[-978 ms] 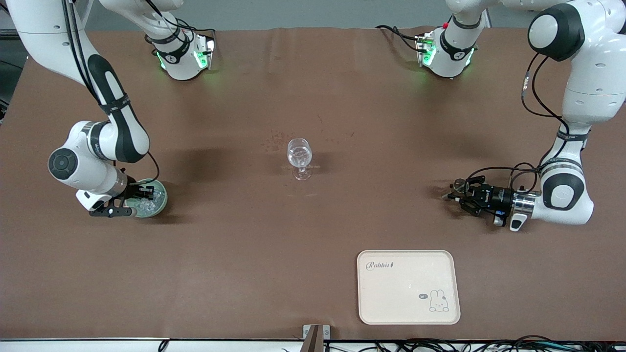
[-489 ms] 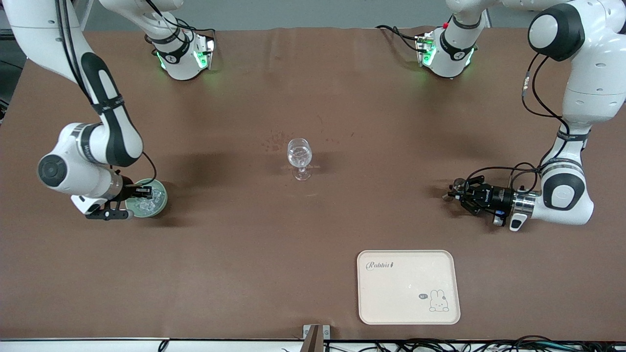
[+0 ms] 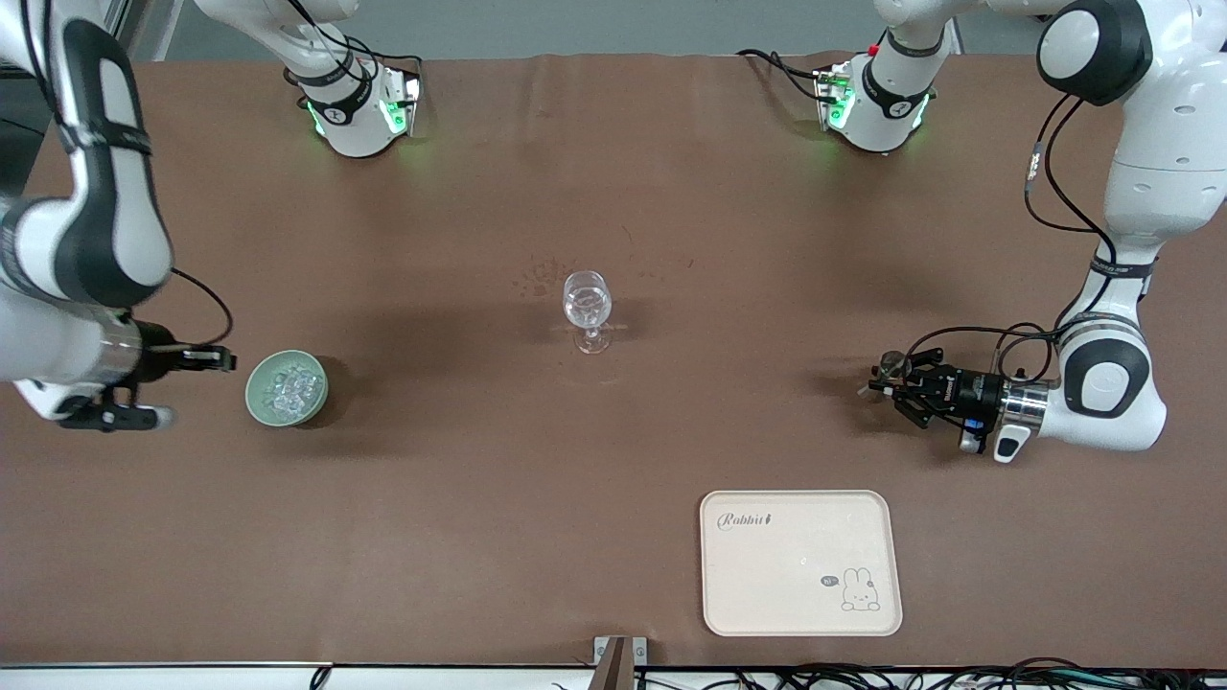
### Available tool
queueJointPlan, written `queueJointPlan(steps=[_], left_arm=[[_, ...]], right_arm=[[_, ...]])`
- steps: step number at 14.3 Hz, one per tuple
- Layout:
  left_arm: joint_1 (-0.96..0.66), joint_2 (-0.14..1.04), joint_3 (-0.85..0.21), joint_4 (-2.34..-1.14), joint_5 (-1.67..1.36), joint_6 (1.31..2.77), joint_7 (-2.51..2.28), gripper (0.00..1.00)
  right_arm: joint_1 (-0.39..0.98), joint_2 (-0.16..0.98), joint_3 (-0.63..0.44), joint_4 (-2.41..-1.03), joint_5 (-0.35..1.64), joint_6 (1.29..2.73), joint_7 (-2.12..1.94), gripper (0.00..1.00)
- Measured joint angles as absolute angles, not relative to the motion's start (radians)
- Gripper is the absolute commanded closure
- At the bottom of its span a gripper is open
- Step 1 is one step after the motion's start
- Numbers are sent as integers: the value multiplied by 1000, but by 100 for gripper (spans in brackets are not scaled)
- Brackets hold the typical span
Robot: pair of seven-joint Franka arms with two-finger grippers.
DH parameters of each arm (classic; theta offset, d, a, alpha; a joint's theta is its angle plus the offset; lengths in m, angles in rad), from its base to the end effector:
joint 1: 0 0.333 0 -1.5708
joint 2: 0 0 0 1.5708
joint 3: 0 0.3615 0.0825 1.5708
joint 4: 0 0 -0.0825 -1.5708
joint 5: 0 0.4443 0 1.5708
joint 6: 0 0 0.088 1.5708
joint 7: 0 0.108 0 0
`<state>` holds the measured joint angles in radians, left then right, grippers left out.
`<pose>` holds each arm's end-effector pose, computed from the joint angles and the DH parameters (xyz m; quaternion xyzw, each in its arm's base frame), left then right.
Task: Pour wine and add ice with both arms
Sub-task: 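Carry the jigger to the wine glass with the left gripper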
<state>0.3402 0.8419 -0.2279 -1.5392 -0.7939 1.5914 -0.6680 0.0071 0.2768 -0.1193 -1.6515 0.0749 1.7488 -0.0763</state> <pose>0.7091 0.0250 0.1552 0.6954 0.4527 -0.4520 0.3274 0.6876 -0.0634 0.4593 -0.9955 0.0269 0.0863 0.0280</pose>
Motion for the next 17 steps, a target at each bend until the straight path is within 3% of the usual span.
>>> queueJointPlan(steps=[6,10,17], left_arm=[[317,783,-321,-1534,-845,1621,-794,99],[226,719,-362,-1526,-846,1673,-945,99],[35,608,-364,-1526,-846,1683,-1146,99]], right_arm=[[-1,67,-126,-1536,53,1572,-26,99],[-2,51,-122,-1391,50,1429,-11,99],[0,72,-105,-1389,48,1429,9,99]])
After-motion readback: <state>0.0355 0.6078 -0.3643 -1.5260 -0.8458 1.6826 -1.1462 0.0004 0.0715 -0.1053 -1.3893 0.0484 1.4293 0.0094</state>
